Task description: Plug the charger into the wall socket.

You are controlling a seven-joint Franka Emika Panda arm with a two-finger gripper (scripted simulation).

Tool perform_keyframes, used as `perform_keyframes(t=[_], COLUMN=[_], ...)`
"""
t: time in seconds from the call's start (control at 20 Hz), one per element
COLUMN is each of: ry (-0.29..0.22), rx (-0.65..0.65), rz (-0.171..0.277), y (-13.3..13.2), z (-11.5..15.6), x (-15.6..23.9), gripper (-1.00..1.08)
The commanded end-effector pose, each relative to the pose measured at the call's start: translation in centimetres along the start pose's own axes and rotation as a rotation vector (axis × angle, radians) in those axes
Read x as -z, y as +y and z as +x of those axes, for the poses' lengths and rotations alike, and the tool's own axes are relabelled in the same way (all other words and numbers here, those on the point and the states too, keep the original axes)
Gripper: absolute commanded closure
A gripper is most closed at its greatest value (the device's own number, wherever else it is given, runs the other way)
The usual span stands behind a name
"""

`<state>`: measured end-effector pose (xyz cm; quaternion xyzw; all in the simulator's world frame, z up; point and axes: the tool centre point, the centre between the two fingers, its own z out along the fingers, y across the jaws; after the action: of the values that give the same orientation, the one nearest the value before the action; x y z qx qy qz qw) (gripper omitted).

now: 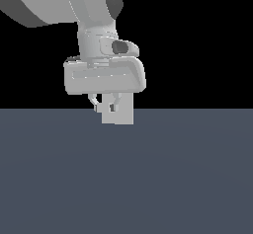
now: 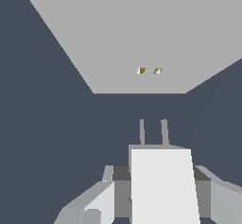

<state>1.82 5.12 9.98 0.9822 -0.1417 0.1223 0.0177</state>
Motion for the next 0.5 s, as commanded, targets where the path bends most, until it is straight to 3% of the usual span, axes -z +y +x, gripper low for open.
perform_keyframes(t=[0.0,0.45], ry=[0.0,-0.001], rx=[-0.002,-0.002], rz=[-0.001,0.0], y=[-0.05,-0.03], z=[0.08,0.7], x=[0.02,-0.16], gripper=[1.08,1.08])
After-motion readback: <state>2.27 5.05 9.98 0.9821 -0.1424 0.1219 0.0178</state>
